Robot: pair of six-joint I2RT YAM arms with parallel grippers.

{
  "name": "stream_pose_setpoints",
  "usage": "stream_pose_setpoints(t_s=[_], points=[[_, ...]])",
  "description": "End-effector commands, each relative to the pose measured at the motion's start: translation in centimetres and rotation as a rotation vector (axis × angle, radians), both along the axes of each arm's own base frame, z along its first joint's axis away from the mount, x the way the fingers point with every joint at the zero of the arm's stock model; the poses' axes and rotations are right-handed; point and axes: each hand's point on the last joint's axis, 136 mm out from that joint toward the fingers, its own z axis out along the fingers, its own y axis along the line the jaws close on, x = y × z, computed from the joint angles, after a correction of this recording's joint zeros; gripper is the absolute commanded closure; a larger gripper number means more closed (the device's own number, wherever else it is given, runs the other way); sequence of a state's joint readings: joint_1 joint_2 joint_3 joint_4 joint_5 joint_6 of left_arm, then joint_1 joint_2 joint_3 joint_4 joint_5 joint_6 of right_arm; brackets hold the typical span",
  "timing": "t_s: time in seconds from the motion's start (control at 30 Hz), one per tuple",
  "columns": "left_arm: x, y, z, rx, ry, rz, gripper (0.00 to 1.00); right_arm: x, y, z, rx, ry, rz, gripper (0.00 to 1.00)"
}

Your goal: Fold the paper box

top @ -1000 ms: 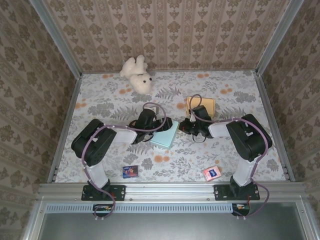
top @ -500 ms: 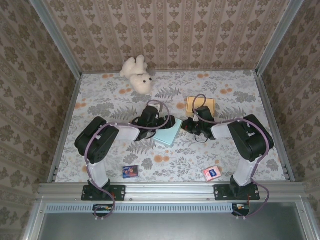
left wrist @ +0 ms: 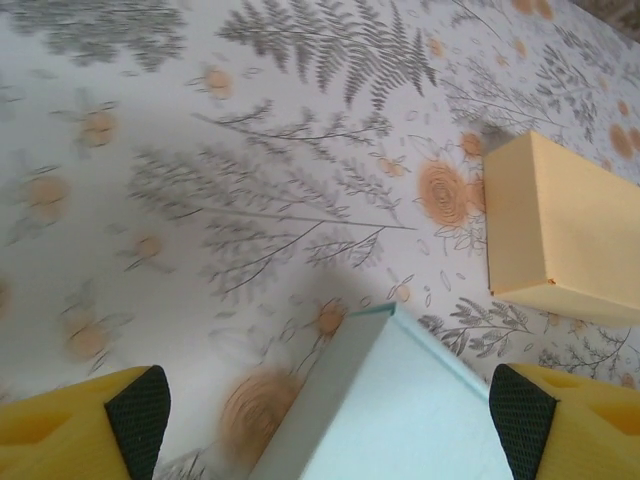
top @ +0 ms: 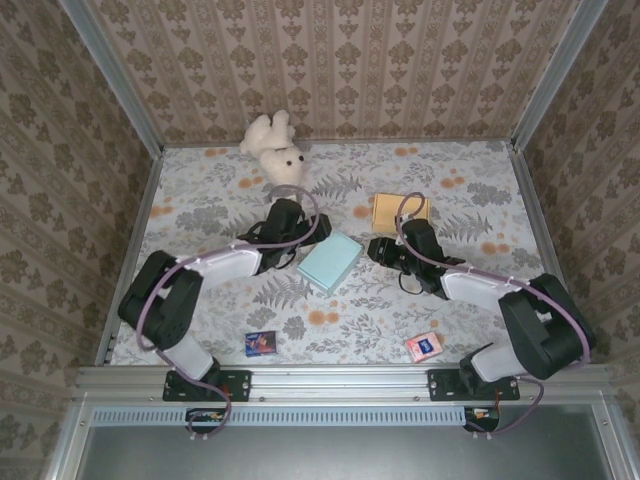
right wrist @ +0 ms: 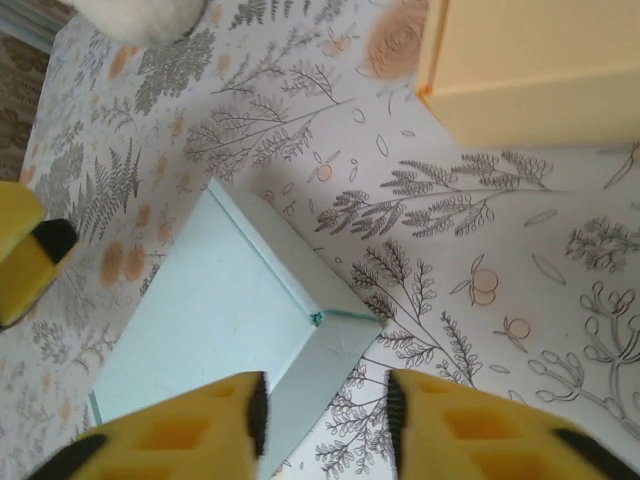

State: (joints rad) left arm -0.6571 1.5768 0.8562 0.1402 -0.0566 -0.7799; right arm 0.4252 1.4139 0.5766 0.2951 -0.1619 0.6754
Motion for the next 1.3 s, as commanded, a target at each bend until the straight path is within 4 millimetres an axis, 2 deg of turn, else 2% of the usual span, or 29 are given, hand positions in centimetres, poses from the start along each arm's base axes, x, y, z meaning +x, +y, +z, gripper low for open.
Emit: stream_pose_setpoints(t_s=[0.0, 0.17, 0.3, 0.43, 0.57, 0.73, 0.97, 1.13, 1.27], points=[[-2.6, 2.8, -0.3, 0.036, 0.063, 0.115, 0.13, 0.7, -1.0, 0.7, -0.104, -0.041, 0.006, 0.55], [-6.5, 3.9, 0.3, 0.041, 0.059, 0.166, 0.11, 2.5, 0.8, 1.7, -0.129, -0.067, 0.098, 0.5], [-9.3, 4.3, -1.4, 0.012, 0.123, 0.183, 0.11, 3.8, 2.6, 0.8, -0.143, -0.039, 0.181, 0.48], [-10.7, 3.9, -2.9, -0.03, 0.152, 0.191, 0.11, 4.8, 3.8, -0.2, -0.138, -0.017, 0.23, 0.48], [-10.7, 2.3, -2.8, -0.093, 0.12, 0.151, 0.12, 5.0, 4.8, -1.4, -0.126, 0.002, 0.277, 0.48], [-10.5, 0.8, -3.4, -0.091, 0.138, 0.145, 0.12, 4.8, 4.9, -3.1, -0.127, 0.038, 0.289, 0.48], [-9.3, -1.5, -4.1, -0.112, 0.147, 0.124, 0.17, 3.6, 5.5, -4.7, -0.082, 0.086, 0.323, 0.49], [-7.7, -2.4, -3.4, -0.102, 0.118, 0.125, 0.2, 2.4, 6.0, -3.9, -0.017, 0.08, 0.348, 0.51], [-5.8, -2.5, -2.4, -0.086, 0.097, 0.126, 0.22, 1.6, 6.5, -2.2, 0.057, 0.051, 0.359, 0.52]])
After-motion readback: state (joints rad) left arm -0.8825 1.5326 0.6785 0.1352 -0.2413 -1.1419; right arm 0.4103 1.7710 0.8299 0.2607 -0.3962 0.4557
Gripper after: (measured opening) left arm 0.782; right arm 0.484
